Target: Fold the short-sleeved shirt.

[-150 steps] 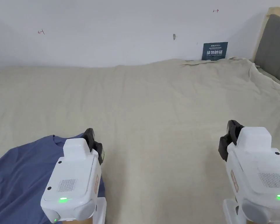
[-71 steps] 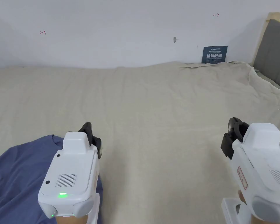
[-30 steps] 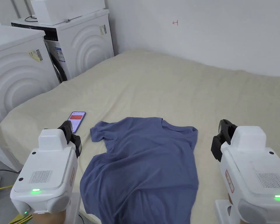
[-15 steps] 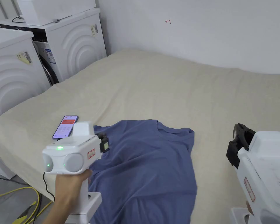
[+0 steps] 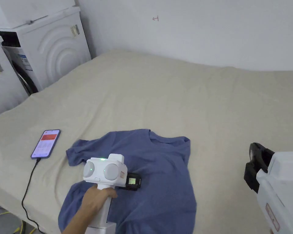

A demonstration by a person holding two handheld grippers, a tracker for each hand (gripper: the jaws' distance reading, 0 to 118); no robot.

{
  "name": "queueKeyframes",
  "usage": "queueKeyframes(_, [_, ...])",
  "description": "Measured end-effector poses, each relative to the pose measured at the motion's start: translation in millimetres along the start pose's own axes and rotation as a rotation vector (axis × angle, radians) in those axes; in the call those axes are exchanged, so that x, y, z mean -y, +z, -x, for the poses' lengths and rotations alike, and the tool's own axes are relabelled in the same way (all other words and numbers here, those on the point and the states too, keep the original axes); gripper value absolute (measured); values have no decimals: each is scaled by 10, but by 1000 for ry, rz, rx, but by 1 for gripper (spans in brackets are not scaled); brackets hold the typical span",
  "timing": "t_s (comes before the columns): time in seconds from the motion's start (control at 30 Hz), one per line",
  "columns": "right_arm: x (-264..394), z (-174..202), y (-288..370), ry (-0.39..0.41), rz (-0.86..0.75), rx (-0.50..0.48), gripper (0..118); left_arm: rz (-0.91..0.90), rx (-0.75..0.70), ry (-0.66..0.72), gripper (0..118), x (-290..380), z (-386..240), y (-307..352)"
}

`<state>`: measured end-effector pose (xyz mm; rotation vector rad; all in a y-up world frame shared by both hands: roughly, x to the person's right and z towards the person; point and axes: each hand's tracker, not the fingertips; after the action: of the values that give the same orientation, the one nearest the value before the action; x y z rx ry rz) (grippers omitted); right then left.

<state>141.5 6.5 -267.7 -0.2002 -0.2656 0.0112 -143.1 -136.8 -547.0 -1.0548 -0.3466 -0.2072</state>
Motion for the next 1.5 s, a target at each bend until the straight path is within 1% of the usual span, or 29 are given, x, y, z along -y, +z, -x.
queueKeyframes(0.03, [17, -28, -4, 0, 7, 6, 0, 11, -6, 10, 103, -9, -24, -53])
queueKeyframes(0.07, [34, -51, 6, 0, 15, 13, 0, 55, -12, 9, 91, -14, -50, -85])
queueKeyframes(0.1, [45, -72, 10, -1, 18, 17, 0, 78, -10, 7, 76, -14, -76, -105])
queueKeyframes(0.13, [60, -99, 16, -3, 21, 22, 0, 90, 7, 4, 66, 12, -104, -102])
queueKeyframes(0.17, [69, -123, 24, -5, 26, 27, 0, 74, 8, 10, 65, 31, -119, -90])
queueKeyframes(0.2, [74, -144, 36, -5, 29, 31, 0, 59, -9, 12, 60, 39, -137, -77])
queueKeyframes(0.27, [76, -191, 73, -9, 29, 41, 0, 56, -3, 12, 38, 65, -139, -79])
queueKeyframes(0.3, [75, -211, 87, -10, 28, 45, 0, 51, -1, 9, 23, 75, -141, -70])
queueKeyframes(0.33, [75, -237, 113, -13, 27, 50, 0, 42, -9, 4, 1, 87, -147, -61])
queueKeyframes(0.4, [68, -273, 145, -15, 24, 59, 0, 27, -21, -19, 0, 103, -117, -15])
queueKeyframes(0.53, [33, -331, 214, -21, 17, 70, 0, -36, 26, -8, 0, 150, -43, 186])
queueKeyframes(0.63, [-6, -380, 277, -27, 4, 77, 0, -119, 116, 42, 0, 122, 56, 469])
queueKeyframes(0.7, [-38, -418, 327, -36, -8, 83, 0, -162, 157, 102, 0, 27, 123, 670])
queueKeyframes(0.73, [-55, -442, 358, -40, -14, 87, 0, -188, 177, 105, 0, -11, 135, 773])
queueKeyframes(0.83, [-110, -520, 475, -47, -36, 103, 0, -244, 182, 31, 0, -187, -10, 1086])
queueKeyframes(0.9, [-150, -573, 567, -47, -48, 114, 0, -293, 183, -29, 0, -314, -165, 1282])
queueKeyframes(1.07, [-218, -784, 797, -41, -79, 162, 0, -445, 280, -101, 0, -788, -730, 1875])
queueKeyframes(1.2, [-274, -971, 1018, -54, -105, 217, 0, -515, 335, -247, 0, -1045, -1307, 2247])
queueKeyframes(1.37, [-319, -1253, 1290, -54, -129, 299, 0, -572, 451, -393, 0, -1149, -2166, 2579])
queueKeyframes(1.5, [-337, -1475, 1484, -56, -139, 364, 0, -597, 538, -489, 0, -1109, -2796, 2678])
